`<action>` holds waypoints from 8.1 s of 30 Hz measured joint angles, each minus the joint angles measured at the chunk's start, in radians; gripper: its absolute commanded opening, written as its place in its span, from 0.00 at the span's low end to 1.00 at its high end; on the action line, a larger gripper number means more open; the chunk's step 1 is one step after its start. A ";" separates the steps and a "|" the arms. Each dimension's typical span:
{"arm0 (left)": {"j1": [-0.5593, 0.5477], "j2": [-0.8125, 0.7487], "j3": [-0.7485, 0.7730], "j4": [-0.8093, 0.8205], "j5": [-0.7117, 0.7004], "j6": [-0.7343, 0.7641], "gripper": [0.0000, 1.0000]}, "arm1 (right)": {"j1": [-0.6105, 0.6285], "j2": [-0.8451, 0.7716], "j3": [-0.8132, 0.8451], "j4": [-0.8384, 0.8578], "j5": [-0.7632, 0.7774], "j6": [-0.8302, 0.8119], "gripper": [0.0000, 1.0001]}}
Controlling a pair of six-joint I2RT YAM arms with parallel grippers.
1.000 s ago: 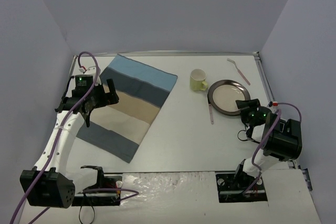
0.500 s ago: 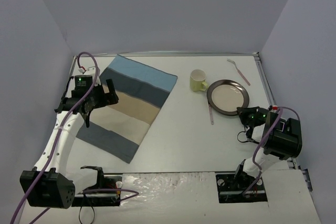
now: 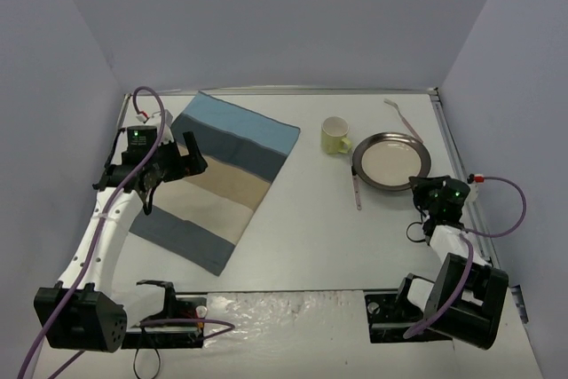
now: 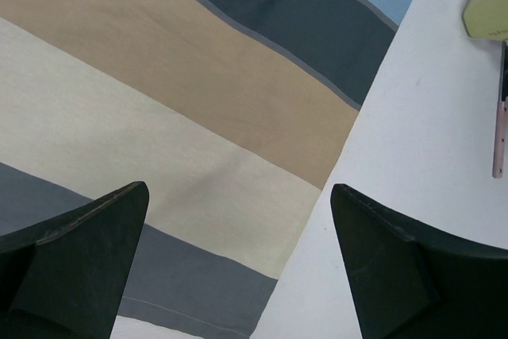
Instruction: Set the dinner table for one person
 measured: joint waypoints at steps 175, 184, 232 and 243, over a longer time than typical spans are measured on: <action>0.004 -0.233 -0.108 -0.093 -0.356 0.020 0.97 | 1.424 0.841 0.764 -0.150 -0.070 -0.890 0.15; 0.005 -0.212 -0.109 -0.092 -0.367 0.019 0.97 | 1.465 0.772 0.709 -0.233 -0.079 -0.903 0.15; 0.018 -0.239 -0.141 -0.067 -0.399 0.018 0.97 | 1.513 0.823 0.837 -0.365 -0.019 -1.074 0.24; 0.018 -0.215 -0.141 -0.067 -0.392 0.021 0.97 | 1.493 0.747 0.813 -0.521 0.003 -1.059 0.32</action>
